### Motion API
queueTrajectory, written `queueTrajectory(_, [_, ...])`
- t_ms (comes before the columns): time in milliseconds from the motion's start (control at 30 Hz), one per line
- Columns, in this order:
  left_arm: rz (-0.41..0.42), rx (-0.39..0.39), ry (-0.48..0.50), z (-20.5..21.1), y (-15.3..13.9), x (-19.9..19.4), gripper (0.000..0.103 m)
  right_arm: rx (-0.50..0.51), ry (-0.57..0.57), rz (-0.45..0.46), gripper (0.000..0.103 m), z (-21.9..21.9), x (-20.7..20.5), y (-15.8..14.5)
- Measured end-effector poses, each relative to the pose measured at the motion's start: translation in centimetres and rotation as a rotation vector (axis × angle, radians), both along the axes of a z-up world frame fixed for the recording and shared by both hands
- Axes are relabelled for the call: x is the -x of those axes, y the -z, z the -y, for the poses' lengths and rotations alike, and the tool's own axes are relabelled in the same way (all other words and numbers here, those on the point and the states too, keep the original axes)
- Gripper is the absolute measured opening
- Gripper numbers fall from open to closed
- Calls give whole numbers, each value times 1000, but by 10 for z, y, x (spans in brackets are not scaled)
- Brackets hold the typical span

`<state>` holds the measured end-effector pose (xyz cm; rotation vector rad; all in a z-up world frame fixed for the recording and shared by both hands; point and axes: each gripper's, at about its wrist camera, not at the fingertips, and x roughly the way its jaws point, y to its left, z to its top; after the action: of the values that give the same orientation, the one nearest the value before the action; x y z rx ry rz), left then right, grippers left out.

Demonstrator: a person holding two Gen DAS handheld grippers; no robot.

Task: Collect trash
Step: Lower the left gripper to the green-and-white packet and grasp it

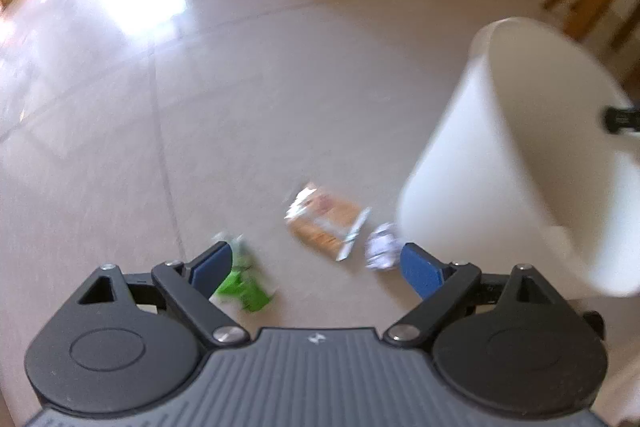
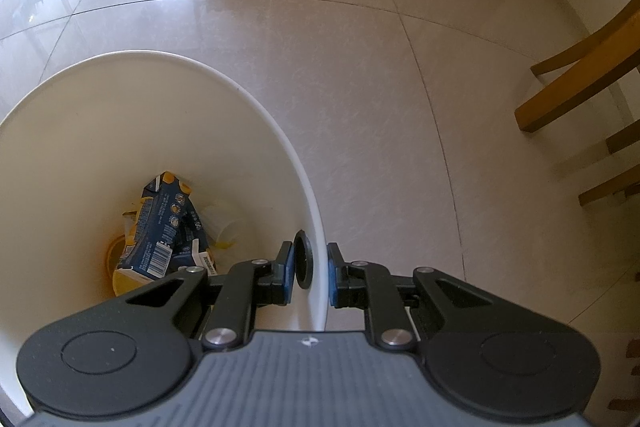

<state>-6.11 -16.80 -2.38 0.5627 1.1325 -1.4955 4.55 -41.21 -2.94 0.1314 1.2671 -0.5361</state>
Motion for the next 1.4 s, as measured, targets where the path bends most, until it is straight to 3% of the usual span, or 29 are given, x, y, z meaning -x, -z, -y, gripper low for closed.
queueTrajectory(200, [-12, -119, -115, 7, 68, -26, 91, 10, -5, -3, 19, -1, -1, 1])
queueTrajectory(433, [27, -77, -125, 22, 118, -27, 88, 21, -16, -2, 19, -3, 0, 0])
queueTrajectory(700, [46, -133, -184, 27, 182, -26, 83, 29, -23, -8, 20, -4, -1, 1])
queueTrajectory(900, [-3, -169, -251, 28, 203, -32, 81, 40, -29, -12, 20, -6, -2, 1])
queueTrajectory(1267, [0, -161, -284, 30, 208, -31, 59, 41, -31, -11, 21, -6, -2, 2])
queueTrajectory(1400, [-10, -149, -291, 24, 204, -40, 58, 40, -29, -11, 21, -5, -2, 2])
